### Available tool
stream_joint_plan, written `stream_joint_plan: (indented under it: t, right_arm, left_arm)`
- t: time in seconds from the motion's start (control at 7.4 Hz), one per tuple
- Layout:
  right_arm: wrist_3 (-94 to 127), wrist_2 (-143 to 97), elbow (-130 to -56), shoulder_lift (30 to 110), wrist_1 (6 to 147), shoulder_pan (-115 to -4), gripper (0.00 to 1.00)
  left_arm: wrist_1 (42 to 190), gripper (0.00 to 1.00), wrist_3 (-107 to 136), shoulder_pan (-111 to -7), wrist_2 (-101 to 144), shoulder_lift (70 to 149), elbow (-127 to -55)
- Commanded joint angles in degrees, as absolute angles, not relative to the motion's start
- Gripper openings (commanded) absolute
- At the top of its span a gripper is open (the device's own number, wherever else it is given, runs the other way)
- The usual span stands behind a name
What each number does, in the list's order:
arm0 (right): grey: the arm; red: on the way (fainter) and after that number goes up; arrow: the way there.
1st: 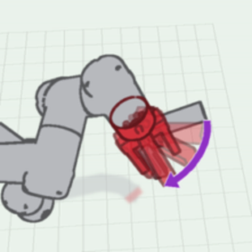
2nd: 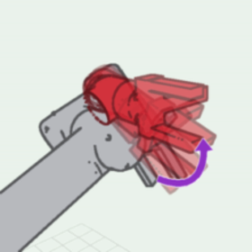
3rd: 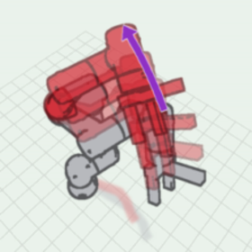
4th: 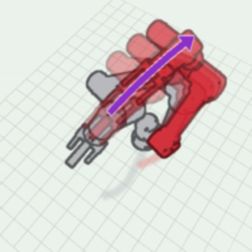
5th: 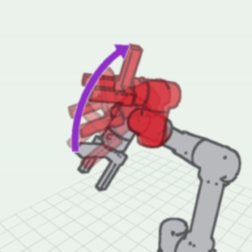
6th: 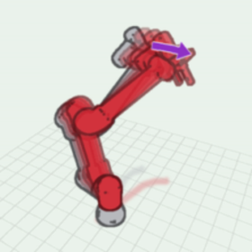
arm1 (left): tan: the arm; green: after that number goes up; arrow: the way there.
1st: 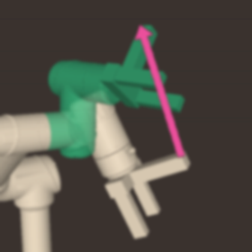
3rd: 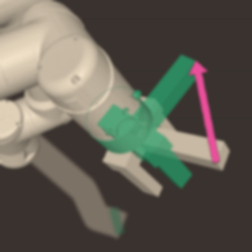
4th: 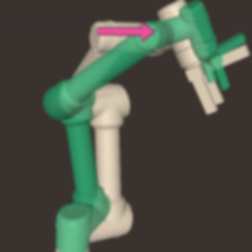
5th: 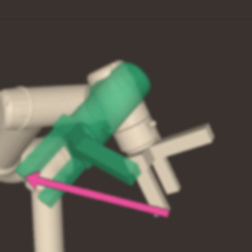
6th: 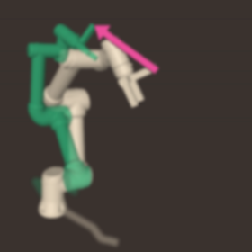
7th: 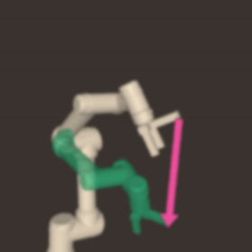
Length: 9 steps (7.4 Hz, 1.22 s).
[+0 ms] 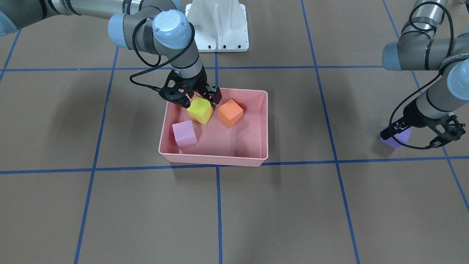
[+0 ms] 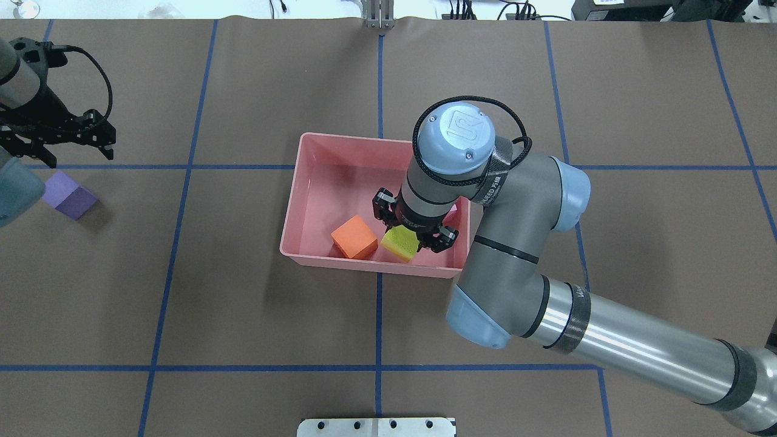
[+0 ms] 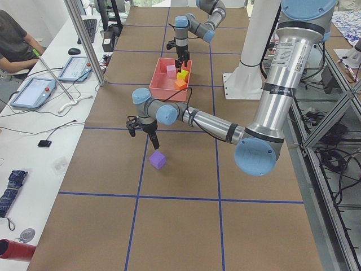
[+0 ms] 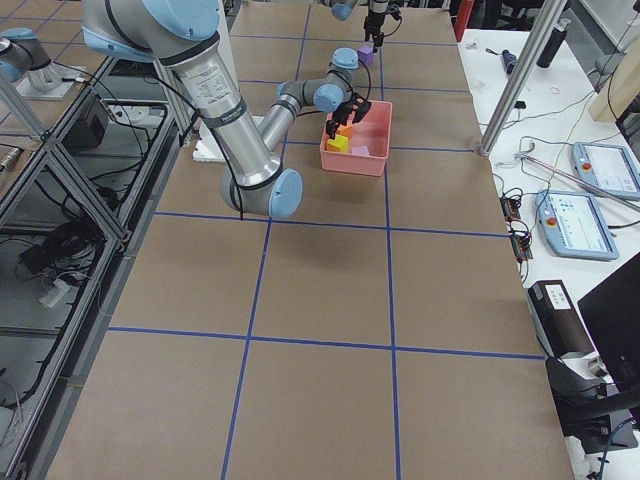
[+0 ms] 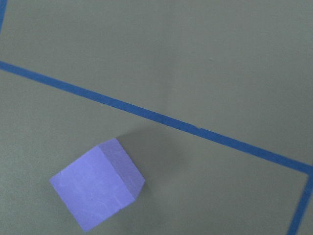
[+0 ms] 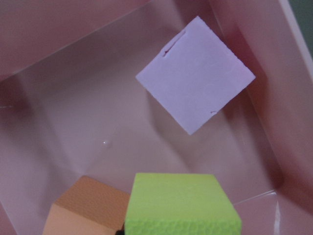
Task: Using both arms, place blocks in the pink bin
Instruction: 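Open the right gripper to drop the yellow cube while the left grasps the purple cube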
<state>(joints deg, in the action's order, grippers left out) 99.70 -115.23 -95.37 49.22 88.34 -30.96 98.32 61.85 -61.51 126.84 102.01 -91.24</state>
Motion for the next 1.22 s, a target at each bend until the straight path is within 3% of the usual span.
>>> stream_joint_plan:
  t: [0.0, 0.81, 0.95, 1.08]
  right_arm:
    - [99.14, -114.96, -95.97, 49.22, 88.33, -31.38, 1.00]
    - [99.14, -114.34, -99.93, 50.18, 88.68, -32.69, 1.00]
    - [99.05, -114.43, -99.93, 50.36, 88.68, -33.30, 1.00]
    - [98.79, -115.13, -100.80, 51.49, 88.77, -34.53, 1.00]
  left_arm:
    - [108.62, 0.97, 65.65, -61.35, 126.57, 99.23, -85.90]
    - [109.25, 0.97, 71.54, -61.35, 126.65, 99.49, -83.41]
    - [109.25, 0.85, 71.63, -61.35, 126.65, 99.49, -83.41]
    - [109.25, 0.51, 71.72, -61.35, 126.65, 99.58, -83.23]
